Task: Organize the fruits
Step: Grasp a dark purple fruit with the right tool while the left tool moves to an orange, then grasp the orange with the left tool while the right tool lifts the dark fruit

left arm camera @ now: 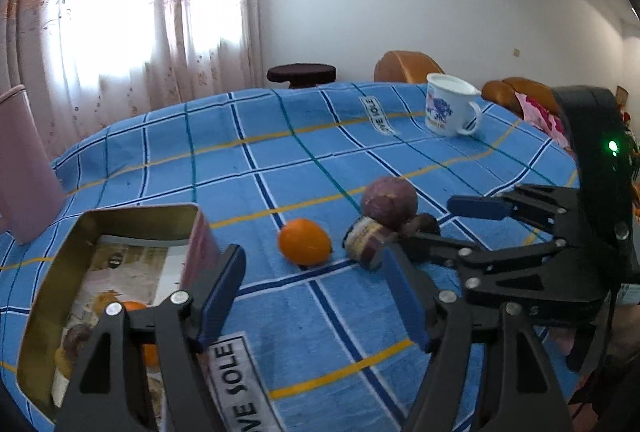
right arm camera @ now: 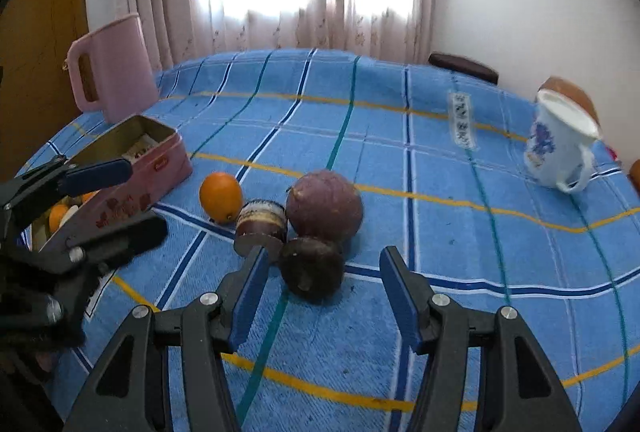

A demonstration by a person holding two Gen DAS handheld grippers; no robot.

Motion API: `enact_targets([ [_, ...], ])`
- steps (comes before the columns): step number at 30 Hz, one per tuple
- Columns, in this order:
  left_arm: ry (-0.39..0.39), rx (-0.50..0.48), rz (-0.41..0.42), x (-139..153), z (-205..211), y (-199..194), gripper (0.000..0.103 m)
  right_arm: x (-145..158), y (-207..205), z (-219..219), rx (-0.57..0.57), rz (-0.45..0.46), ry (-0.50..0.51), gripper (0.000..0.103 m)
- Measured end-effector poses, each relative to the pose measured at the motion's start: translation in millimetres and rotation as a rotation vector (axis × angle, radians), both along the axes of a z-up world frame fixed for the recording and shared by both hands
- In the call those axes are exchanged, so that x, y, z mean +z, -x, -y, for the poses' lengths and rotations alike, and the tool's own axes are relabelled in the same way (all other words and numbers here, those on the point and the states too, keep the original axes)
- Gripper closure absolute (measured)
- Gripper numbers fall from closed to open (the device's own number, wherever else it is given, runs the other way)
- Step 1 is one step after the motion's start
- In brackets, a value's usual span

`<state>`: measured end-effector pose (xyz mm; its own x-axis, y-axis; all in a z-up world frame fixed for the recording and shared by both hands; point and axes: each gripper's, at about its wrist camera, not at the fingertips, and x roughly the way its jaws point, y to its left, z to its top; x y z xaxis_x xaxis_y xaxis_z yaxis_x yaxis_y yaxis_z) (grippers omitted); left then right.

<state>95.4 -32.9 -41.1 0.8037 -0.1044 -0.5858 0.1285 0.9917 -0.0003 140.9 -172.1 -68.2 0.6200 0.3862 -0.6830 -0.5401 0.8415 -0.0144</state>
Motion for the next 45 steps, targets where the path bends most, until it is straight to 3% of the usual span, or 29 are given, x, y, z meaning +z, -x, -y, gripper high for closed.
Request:
enact_targets([
  [2,-0.001,-0.002,-0.011,-2.0,1.5,-4.3,0.03,-3.2,-4.5,-1.9,0.023,-0.029,-0.005,0.05],
  [3,-0.002,0.0,-0.017,-2.6,1.6,-6.0,0.03,-4.2,-5.5,-2.1,0.027,-0.037,-0.005,0.061],
  [4,-0.003,0.0,-0.019,-3.4,1.9,-7.1,0.03,-4.9,-5.9,-2.3,0.029,-0.043,-0.006,0.064],
  [11,-0.017,0.028,-0.05,-8.3,-3.5,-22.0,0.031,-0.8,5.7,-5.8,0.035,0.012,0.013,0.065],
  [14,-0.011,0.043,-0.068,-11.2,-6.9,-28.8,0.035,2.1,7.3,-1.8,0.024,0.027,-0.003,0.065],
  [18,-0.024,0.043,-0.086,-13.5,-2.2,-38.7,0.049,5.3,6.8,4.3,0.009,0.032,-0.035,0.065],
  [22,-0.031,0.024,-0.125,-19.1,4.8,-49.9,0.05,6.6,7.4,5.4,0.002,0.041,-0.039,0.065],
  [27,0.0,0.04,-0.174,-24.7,-0.2,-63.1,0.062,7.8,8.2,6.3,0.002,0.048,-0.044,0.065],
  [33,0.034,0.018,-0.152,-21.7,-2.8,-54.6,0.063,13.1,14.7,11.6,0.002,0.084,-0.077,0.065],
  [45,0.035,0.021,0.007,-3.1,-0.3,-23.5,0.063,23.9,30.1,14.9,0.015,0.171,-0.114,0.065],
])
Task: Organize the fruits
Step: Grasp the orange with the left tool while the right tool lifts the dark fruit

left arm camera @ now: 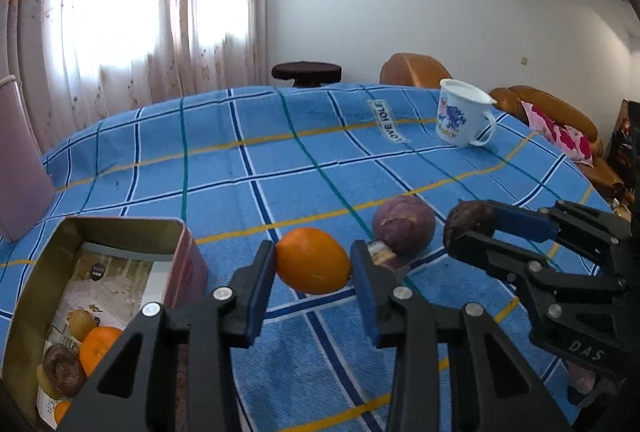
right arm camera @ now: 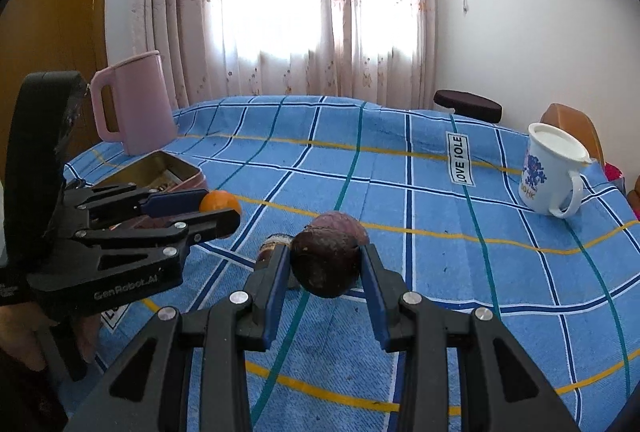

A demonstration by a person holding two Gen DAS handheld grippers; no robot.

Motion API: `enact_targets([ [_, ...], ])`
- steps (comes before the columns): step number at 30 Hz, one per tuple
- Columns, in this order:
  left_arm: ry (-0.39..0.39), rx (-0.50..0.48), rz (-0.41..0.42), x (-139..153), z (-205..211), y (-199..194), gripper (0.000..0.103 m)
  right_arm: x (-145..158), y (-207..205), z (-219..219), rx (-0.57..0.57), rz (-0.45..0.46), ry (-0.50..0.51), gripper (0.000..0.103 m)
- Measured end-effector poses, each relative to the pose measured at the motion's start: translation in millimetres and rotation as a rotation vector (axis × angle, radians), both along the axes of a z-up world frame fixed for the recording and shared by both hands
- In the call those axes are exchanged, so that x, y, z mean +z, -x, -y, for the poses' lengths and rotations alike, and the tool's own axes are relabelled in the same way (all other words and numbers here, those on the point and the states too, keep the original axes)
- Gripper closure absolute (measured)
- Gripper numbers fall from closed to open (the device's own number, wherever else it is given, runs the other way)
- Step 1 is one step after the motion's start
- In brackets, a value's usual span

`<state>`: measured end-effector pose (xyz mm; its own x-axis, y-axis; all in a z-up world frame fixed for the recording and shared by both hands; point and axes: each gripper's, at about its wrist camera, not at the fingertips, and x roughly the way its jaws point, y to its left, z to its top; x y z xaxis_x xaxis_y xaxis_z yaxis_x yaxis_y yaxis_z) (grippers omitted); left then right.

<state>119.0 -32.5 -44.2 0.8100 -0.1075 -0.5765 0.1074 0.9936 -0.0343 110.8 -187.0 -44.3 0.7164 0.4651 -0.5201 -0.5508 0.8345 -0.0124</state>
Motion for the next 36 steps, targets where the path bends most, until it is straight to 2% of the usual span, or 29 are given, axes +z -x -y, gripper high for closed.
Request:
enact_targets([
  [13,-0.026,0.033,0.105,10.0,3.5,17.2,0.063,6.0,10.1,3.7,0.012,0.064,-0.034,0.065],
  [36,-0.033,0.057,0.203,16.6,3.6,39.1,0.063,12.9,28.7,11.6,0.021,0.172,-0.09,0.065],
])
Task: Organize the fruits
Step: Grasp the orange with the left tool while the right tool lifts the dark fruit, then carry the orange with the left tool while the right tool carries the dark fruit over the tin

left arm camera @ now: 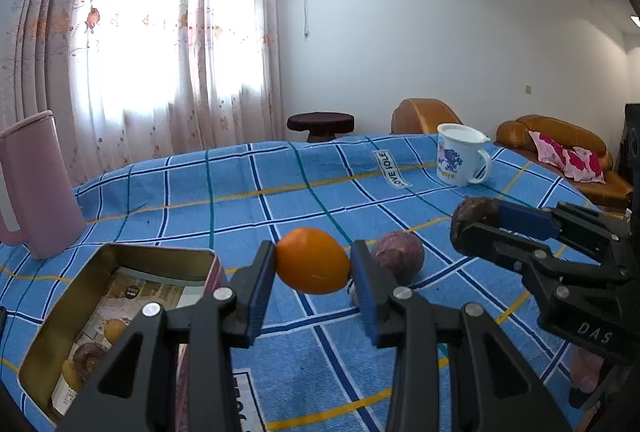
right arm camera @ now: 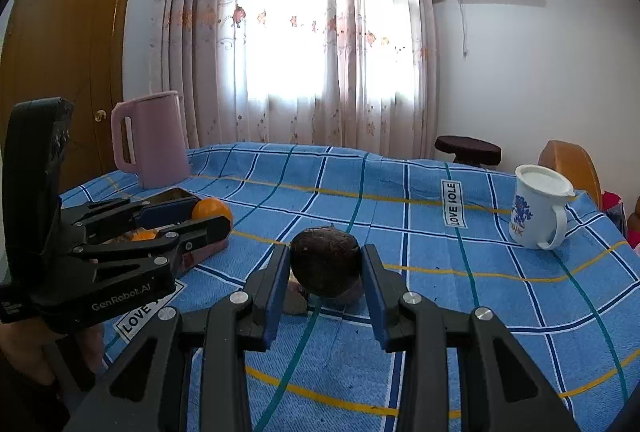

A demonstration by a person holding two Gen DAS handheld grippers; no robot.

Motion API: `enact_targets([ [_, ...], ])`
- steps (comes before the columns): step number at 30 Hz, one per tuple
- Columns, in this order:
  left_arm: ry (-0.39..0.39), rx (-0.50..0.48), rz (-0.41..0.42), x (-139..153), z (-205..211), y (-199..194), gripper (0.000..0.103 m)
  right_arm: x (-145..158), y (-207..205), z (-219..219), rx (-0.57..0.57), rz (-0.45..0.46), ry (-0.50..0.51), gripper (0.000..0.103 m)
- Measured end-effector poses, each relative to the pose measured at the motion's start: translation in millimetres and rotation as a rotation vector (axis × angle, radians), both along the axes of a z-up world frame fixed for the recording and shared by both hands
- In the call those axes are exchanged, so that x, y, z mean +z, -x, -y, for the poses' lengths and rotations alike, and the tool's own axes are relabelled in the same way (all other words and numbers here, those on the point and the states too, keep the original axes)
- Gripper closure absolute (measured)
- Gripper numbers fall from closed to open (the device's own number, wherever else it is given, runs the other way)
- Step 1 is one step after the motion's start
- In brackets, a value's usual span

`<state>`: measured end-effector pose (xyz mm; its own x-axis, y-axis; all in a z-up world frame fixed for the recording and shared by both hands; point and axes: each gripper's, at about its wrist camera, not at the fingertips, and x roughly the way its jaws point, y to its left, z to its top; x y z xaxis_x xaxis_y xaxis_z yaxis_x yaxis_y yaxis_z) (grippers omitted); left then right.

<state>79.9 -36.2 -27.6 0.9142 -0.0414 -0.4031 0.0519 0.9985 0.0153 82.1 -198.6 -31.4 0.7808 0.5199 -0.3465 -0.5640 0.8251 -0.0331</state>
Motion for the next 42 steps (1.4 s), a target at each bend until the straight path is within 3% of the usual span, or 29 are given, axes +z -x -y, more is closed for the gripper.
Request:
enact_targets([
  [13,0.001,0.001,0.045,3.0,-0.2,9.8,0.063,1.7,3.2,1.1,-0.005,0.033,0.001,0.065],
  [24,0.038,-0.002,0.02,2.1,-16.7,15.2,0.063,0.5,-1.4,-26.5,0.036,0.004,0.03,0.065],
  [33,0.084,0.067,0.0,9.0,-69.8,26.5,0.063,13.5,1.5,-80.5,0.133,0.017,0.065,0.065],
  [42,0.078,0.165,-0.033,15.5,-131.9,30.2,0.063,17.5,2.1,-137.4,0.23,0.014,0.1,0.065],
])
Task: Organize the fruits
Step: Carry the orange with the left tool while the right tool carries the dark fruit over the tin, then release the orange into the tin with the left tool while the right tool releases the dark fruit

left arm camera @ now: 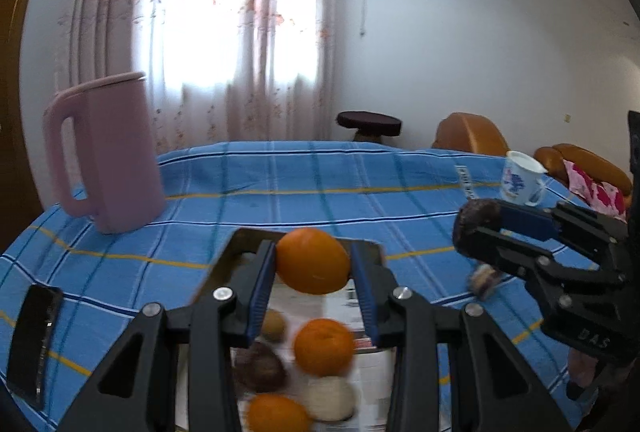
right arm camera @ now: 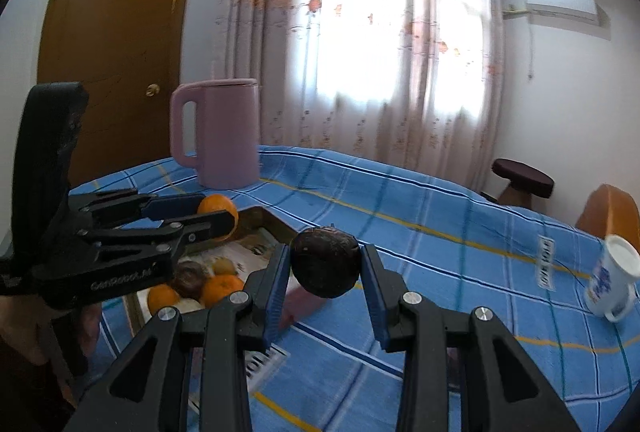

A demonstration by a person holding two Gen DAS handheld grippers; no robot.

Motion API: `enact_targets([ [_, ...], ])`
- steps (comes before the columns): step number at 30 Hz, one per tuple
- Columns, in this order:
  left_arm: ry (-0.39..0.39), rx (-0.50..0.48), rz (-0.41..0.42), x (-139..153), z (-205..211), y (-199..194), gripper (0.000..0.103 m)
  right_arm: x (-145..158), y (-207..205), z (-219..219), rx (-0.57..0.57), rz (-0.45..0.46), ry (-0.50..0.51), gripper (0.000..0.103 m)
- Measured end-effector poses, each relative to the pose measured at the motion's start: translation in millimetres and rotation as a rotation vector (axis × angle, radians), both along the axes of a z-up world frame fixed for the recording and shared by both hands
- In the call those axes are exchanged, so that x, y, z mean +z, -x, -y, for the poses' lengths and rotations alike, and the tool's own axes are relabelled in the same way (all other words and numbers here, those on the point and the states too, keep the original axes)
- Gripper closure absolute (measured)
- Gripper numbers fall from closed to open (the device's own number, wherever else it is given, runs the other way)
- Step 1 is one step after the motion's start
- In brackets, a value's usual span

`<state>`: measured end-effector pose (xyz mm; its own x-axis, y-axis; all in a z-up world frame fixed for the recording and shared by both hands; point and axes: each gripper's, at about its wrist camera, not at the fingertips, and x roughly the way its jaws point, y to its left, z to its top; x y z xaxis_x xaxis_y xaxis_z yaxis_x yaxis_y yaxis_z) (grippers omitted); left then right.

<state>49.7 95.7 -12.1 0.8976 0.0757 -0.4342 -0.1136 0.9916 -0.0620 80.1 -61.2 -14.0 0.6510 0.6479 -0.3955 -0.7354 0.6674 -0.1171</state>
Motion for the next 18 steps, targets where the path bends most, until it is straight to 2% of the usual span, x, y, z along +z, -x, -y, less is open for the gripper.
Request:
enact_targets([
  [10,0.029,0.047,-0.077,-13.7,-41.6,-13.9,0.063,-15.8,-4.1,-50.1,0.059,-0.036,0.065,0.065],
  [18,0.038,0.061,-0.138,-24.3,-56.3,-22.9,0.063,-34.3,-18.5,-77.3,0.041,-0.082,0.141,0.065],
])
